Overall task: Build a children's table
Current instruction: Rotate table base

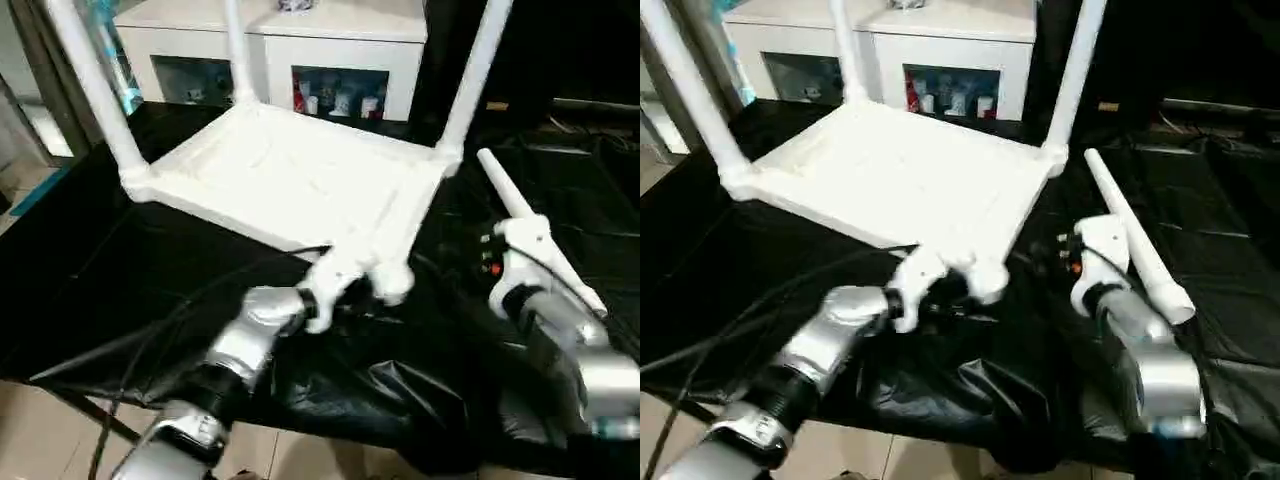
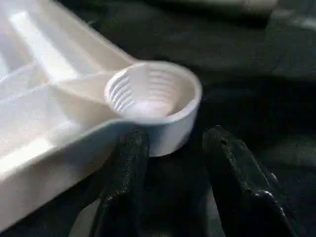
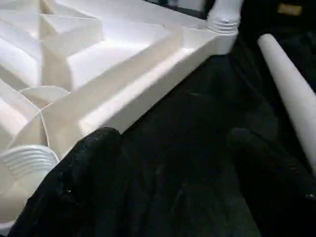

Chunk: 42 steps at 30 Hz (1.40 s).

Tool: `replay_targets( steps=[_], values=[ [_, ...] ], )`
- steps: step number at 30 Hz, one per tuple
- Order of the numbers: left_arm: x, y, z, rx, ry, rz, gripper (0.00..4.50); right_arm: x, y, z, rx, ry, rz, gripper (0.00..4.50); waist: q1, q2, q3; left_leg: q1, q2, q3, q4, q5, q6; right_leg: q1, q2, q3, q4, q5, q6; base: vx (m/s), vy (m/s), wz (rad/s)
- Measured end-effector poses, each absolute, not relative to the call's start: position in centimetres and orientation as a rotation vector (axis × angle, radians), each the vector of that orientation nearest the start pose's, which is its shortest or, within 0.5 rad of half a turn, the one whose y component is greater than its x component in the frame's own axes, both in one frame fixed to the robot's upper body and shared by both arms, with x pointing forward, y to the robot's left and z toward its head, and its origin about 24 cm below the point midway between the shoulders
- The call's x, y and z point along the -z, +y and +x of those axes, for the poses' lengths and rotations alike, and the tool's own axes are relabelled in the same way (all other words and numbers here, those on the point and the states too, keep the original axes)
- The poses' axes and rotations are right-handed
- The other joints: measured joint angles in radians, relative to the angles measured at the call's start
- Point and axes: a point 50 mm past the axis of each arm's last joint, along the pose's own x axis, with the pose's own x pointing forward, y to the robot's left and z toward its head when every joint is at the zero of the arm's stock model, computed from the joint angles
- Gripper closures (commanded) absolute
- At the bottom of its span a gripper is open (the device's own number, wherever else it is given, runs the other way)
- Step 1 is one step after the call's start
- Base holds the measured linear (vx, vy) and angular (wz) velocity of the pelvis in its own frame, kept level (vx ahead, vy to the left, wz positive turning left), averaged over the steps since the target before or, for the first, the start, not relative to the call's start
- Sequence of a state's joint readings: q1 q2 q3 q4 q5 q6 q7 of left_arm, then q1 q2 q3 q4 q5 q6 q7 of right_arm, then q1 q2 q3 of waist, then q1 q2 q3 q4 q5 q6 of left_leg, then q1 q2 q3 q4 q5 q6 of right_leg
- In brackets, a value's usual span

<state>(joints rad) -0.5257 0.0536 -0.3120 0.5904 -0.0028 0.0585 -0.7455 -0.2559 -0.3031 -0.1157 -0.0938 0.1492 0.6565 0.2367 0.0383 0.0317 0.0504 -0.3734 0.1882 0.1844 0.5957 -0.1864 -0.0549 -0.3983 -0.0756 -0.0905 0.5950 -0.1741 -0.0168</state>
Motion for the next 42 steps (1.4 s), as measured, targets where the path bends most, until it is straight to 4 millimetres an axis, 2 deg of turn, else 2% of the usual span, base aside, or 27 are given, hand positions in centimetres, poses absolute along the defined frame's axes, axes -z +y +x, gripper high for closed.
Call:
replay_targets(
  steps=[2,5,7,9,12,15,17,20,23,24,28,30,34,40,42],
  values=[
    [-4.0,4.1,30.8,1.103,0.206,0.184,2.45,-9.2,-20.6,29.8,-0.144,0.287,-0.065,0.47,-0.004,0.000,0.000,0.000,0.000,0.000,0.000,0.000,0.000,0.000,0.000,0.000,0.000,0.001,-0.001,0.000,0.000,0.00],
    [-6.2,5.5,31.8,1.006,0.100,0.135,2.44,-10.0,-20.9,30.2,-0.125,0.275,-0.049,0.20,-0.006,0.000,0.000,0.000,0.001,0.000,0.000,0.000,0.000,0.000,0.000,0.000,0.001,0.001,-0.002,0.000,0.000,0.00],
    [-7.8,7.9,32.8,0.850,0.023,0.116,2.44,-9.9,-20.7,30.0,-0.133,0.279,-0.062,0.04,-0.009,0.001,0.000,0.000,0.001,0.000,0.000,0.000,0.000,-0.001,0.001,0.000,0.001,0.001,-0.002,0.000,0.000,0.00],
    [-8.5,10.3,33.3,0.680,-0.009,0.088,2.44,-9.6,-20.2,29.9,-0.144,0.282,-0.105,0.04,-0.010,0.002,-0.001,0.001,0.001,0.000,0.000,0.000,0.000,-0.001,0.001,0.000,0.001,0.001,-0.002,0.000,0.000,0.00],
    [-7.6,13.3,33.1,0.485,0.037,0.060,2.44,-8.9,-19.6,30.1,-0.154,0.299,-0.118,0.04,-0.007,-0.002,-0.001,0.000,0.001,0.000,0.001,0.000,0.000,-0.001,0.001,0.000,0.000,0.001,-0.001,0.000,0.000,0.00],
    [-6.5,15.0,32.4,0.419,0.102,0.106,2.44,-8.4,-19.6,30.9,-0.140,0.337,-0.040,0.04,-0.003,-0.007,0.002,-0.001,0.001,0.000,0.002,0.001,0.002,-0.001,0.001,0.000,0.001,0.000,0.000,0.000,0.000,0.00],
    [-6.8,15.2,32.1,0.436,0.096,0.118,2.44,-9.0,-20.0,32.1,-0.117,0.345,-0.016,0.04,0.003,-0.008,0.003,-0.003,0.001,0.001,0.004,0.002,0.003,-0.001,0.000,0.000,0.001,0.001,0.000,0.000,0.000,0.00],
    [-8.2,14.5,32.1,0.512,0.049,0.123,2.44,-10.8,-21.6,33.7,-0.058,0.323,-0.048,0.04,0.020,-0.009,0.002,-0.003,0.001,0.002,0.004,0.002,0.003,0.000,-0.001,0.000,0.001,0.002,-0.002,0.000,0.000,0.00],
    [-9.0,14.6,31.8,0.572,0.047,0.131,2.44,-11.3,-23.3,34.7,-0.007,0.359,-0.090,0.04,0.024,-0.008,0.002,-0.002,0.001,0.003,0.004,0.002,0.003,-0.001,-0.001,0.001,0.002,0.002,-0.002,0.000,0.000,0.00],
    [-9.2,14.8,31.7,0.598,0.054,0.138,2.44,-11.1,-23.9,35.2,0.010,0.389,-0.103,0.04,0.023,-0.006,0.003,-0.003,0.001,0.003,0.005,0.002,0.003,-0.001,-0.001,0.001,0.004,0.002,-0.002,0.000,0.000,0.00],
    [-10.4,15.3,30.9,0.725,0.074,0.169,2.44,-12.4,-28.1,36.7,0.126,0.465,-0.153,0.04,0.020,0.015,0.003,-0.005,0.001,0.006,0.008,0.002,0.003,-0.005,-0.001,0.004,0.007,0.002,-0.002,0.000,0.000,0.00],
    [-10.8,15.1,30.4,0.800,0.083,0.168,2.44,-13.0,-29.6,36.8,0.162,0.502,-0.160,0.04,0.020,0.019,0.003,-0.005,0.002,0.006,0.007,0.002,0.003,-0.005,-0.001,0.003,0.008,0.002,-0.003,0.000,0.000,0.00],
    [-11.1,14.8,29.5,0.933,0.122,0.172,2.44,-12.0,-30.7,36.5,0.176,0.595,-0.147,0.04,0.018,0.025,0.003,-0.004,0.003,0.006,0.009,0.002,0.003,-0.006,0.000,0.002,0.010,0.001,-0.003,0.000,0.000,0.00],
    [-11.7,14.3,27.6,1.126,0.191,0.150,2.44,-9.6,-32.0,35.2,0.178,0.746,-0.080,0.04,0.020,0.052,0.006,-0.005,0.003,0.006,0.015,0.002,0.003,-0.006,-0.002,0.003,0.016,0.001,-0.003,0.000,0.000,0.00],
    [-11.7,14.1,27.3,1.162,0.205,0.149,2.44,-9.2,-32.5,34.7,0.181,0.778,-0.074,0.04,0.021,0.057,0.005,-0.004,0.003,0.006,0.015,0.002,0.003,-0.006,-0.002,0.002,0.017,0.001,-0.004,0.000,0.000,0.00]
  ],
)
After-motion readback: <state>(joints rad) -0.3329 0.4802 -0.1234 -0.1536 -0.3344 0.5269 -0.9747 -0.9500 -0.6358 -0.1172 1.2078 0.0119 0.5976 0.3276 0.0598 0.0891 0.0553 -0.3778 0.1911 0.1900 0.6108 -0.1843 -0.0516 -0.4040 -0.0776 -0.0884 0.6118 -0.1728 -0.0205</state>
